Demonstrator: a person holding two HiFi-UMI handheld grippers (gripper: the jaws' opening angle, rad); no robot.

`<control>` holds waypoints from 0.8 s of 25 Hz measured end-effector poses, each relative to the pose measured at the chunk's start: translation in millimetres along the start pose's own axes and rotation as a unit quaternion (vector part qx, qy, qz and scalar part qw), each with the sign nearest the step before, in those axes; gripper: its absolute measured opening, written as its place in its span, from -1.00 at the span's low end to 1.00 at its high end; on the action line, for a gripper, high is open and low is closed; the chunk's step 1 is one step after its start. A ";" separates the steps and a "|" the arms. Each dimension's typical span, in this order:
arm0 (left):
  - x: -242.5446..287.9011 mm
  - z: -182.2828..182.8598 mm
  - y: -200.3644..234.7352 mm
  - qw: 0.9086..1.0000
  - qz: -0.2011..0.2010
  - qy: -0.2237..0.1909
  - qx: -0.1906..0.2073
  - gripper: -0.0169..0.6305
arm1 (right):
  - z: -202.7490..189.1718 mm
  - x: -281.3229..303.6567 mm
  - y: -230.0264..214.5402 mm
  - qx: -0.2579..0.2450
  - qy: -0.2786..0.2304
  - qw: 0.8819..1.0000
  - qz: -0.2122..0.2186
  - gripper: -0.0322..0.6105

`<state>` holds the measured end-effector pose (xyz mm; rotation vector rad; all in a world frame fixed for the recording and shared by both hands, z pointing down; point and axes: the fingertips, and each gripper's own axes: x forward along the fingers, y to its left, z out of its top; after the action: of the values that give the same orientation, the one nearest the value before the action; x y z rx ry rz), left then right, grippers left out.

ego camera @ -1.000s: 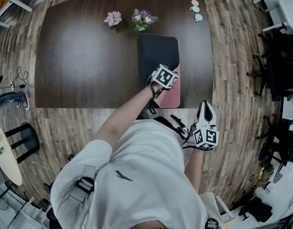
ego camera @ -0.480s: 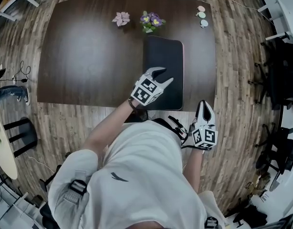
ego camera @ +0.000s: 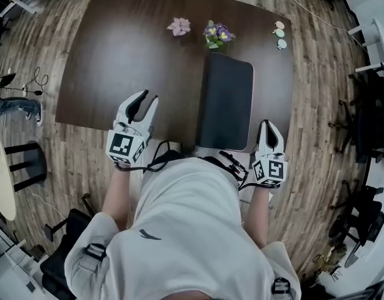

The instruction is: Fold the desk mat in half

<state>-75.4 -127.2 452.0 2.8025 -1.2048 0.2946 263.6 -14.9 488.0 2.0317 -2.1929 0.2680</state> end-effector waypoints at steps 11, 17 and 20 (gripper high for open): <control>-51.2 6.1 50.8 0.998 0.054 -0.021 0.031 -0.80 | 24.2 20.3 25.5 -0.034 -0.026 0.999 0.005 -0.89; -46.2 3.3 45.7 0.998 0.055 -0.022 0.023 -0.85 | 25.9 18.0 20.4 -0.024 -0.022 0.999 -0.008 -0.90; -44.1 5.3 42.8 0.998 0.052 -0.024 0.025 -0.89 | 26.6 16.9 20.8 -0.024 -0.022 0.999 -0.010 -0.90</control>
<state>-135.3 -126.1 437.6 2.8101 -1.3740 0.2690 242.0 -35.8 465.0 2.0505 -2.1816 0.1678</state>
